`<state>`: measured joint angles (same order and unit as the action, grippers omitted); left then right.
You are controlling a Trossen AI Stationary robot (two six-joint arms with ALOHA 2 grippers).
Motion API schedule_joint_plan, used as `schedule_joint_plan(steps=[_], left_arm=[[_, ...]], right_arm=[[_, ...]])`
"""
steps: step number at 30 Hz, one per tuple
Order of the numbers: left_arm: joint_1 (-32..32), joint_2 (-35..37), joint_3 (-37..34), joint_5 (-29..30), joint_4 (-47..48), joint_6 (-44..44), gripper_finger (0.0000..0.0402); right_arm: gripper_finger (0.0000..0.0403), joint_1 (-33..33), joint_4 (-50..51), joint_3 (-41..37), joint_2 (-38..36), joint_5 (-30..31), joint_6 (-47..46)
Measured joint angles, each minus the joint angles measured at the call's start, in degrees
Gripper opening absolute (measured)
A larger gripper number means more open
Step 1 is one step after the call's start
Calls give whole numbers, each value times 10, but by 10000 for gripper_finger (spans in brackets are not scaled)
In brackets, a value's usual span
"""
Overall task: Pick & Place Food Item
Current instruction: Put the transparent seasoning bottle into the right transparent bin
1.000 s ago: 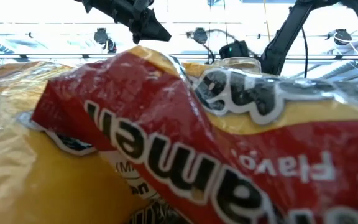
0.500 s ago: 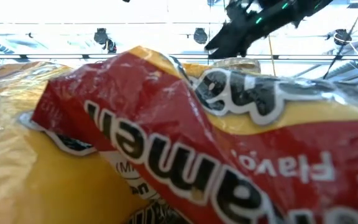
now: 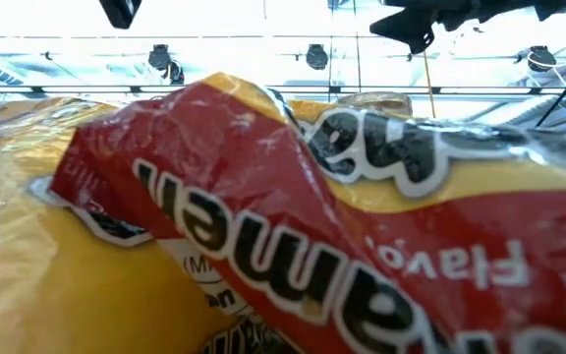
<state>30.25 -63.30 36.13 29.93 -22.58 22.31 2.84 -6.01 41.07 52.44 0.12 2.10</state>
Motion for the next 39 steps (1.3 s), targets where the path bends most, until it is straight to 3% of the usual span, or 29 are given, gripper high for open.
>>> schedule_joint_plan(steps=[5,7,10,13,15,19,23,31,39], left_arm=[[-9,-21,-9,-6,5,106,64],[-15,-23,0,-49,34,164,71],[-24,-25,42,-126,174,268,100],[-17,-34,110,-162,314,332,144],[-10,-58,151,-181,379,354,177],[10,-113,220,-276,502,401,234],[40,-166,245,-341,612,498,255],[103,-231,244,-473,623,716,257],[158,-260,244,-521,638,878,257]], right_arm=[[272,25,-120,-58,-5,0,22],[272,26,-168,-80,-5,0,23],[272,25,-219,-106,-5,1,19],[271,25,-252,-126,-5,2,18],[270,25,-264,-130,-5,3,18],[270,25,-267,-130,-5,3,16],[270,25,-266,-130,0,3,19],[270,25,-268,-131,7,3,20],[270,25,-268,-131,10,1,20]])
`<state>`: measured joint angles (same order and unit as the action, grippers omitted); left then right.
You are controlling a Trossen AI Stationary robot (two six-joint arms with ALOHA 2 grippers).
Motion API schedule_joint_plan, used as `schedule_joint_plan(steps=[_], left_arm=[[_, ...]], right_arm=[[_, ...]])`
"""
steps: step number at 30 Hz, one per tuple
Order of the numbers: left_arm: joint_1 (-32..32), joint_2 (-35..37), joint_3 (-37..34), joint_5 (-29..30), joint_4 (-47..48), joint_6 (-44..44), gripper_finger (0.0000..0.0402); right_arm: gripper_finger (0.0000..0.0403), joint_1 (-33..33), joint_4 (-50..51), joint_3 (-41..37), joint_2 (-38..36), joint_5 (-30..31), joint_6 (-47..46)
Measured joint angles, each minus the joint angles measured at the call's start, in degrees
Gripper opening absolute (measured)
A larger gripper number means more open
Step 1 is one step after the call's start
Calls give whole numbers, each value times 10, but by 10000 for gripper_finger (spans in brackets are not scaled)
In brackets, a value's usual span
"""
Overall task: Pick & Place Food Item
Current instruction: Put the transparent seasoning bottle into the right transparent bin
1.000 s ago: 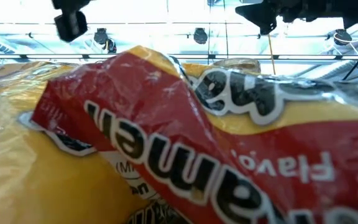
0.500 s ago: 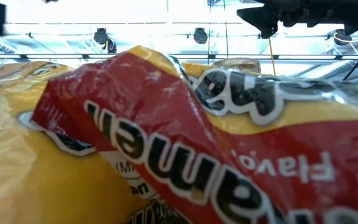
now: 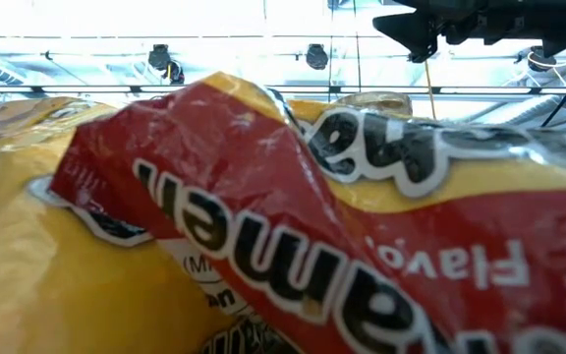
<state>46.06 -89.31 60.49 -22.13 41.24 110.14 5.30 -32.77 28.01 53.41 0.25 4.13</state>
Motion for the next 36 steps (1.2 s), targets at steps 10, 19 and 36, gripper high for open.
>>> schedule_joint_plan(steps=[10,19,36], left_arm=[[61,-32,0,0,25,114,257],[86,-42,0,77,18,135,257],[86,-42,-28,124,51,135,257]], right_arm=[[270,0,0,0,0,-1,0],[270,0,0,0,0,-1,0],[270,0,0,0,0,-1,0]])
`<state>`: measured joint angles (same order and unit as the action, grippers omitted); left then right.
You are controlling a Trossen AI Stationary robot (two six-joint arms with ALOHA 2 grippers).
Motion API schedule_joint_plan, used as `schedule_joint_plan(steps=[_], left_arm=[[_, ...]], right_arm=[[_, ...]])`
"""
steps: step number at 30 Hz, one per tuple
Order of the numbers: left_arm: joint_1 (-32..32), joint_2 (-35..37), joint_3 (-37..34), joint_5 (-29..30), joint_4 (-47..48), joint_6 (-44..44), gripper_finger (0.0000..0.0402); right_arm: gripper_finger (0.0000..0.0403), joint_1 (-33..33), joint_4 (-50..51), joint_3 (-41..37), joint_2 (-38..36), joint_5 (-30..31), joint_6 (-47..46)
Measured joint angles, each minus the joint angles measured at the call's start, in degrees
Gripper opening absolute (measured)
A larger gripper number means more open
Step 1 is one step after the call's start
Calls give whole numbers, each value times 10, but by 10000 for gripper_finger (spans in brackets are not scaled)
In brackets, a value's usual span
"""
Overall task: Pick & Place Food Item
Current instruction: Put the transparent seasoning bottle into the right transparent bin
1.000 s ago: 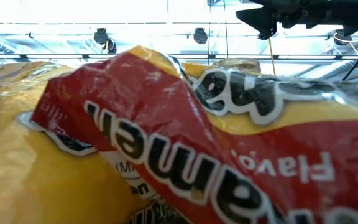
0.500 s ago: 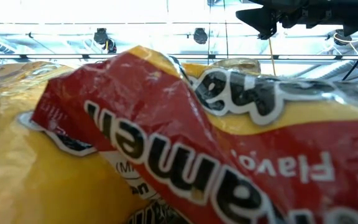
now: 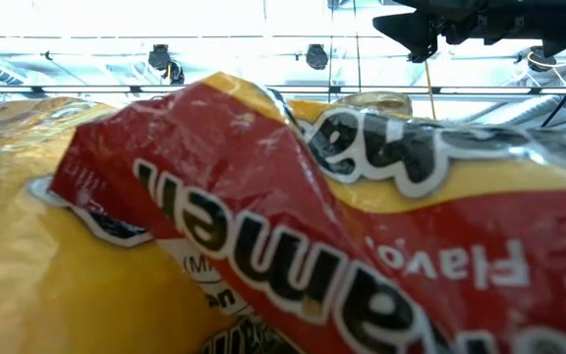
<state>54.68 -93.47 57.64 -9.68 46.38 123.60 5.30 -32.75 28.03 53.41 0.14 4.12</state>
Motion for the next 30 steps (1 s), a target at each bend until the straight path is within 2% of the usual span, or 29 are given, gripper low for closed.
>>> schedule_joint_plan(steps=[11,14,21,26,30], left_arm=[[0,0,-20,97,-4,-67,257],[0,0,-20,92,-4,-69,257],[0,0,-20,-13,-7,-76,257],[0,0,-20,11,-8,-79,251],[-1,0,-20,29,-25,-91,203]], right_arm=[[270,0,0,0,0,0,0],[270,0,0,0,0,0,0],[270,0,0,0,0,0,0],[270,0,0,0,0,0,0],[270,0,0,0,0,0,0]])
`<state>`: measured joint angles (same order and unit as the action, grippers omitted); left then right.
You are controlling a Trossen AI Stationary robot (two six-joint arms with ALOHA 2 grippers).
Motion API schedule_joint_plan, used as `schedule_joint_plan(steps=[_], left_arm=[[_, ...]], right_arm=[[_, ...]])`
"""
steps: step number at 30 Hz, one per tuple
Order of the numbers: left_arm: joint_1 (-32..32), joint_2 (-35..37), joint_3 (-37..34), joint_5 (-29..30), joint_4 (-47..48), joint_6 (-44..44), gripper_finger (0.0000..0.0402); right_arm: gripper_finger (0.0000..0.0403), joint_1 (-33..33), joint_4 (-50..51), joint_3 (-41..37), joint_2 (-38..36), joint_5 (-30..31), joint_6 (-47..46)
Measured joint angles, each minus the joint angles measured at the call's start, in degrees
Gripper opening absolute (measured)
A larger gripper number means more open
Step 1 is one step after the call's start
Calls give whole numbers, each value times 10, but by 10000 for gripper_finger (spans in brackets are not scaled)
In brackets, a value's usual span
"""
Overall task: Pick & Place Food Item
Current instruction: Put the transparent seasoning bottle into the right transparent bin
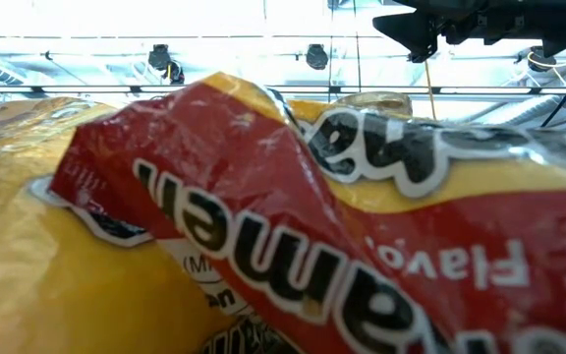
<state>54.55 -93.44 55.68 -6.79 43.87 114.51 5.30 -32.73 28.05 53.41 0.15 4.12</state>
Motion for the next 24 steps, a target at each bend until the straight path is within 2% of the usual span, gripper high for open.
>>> schedule_joint_plan(steps=[2,6,10,13,17,21,24], left_arm=[[-5,1,0,6,-9,-2,181],[-34,5,0,31,-11,-6,181],[-91,5,13,73,-5,-97,181],[-154,5,40,92,-5,-227,181],[-258,5,88,73,2,-433,181],[-368,5,164,67,53,-672,181],[-445,6,220,84,61,-830,181]], right_arm=[[270,0,0,0,0,0,0],[270,0,0,0,0,0,0],[270,0,0,0,0,0,-1],[270,0,0,0,1,0,-12],[270,0,0,0,1,11,-20],[270,-2,0,3,12,61,7],[270,-13,0,10,34,57,7]])
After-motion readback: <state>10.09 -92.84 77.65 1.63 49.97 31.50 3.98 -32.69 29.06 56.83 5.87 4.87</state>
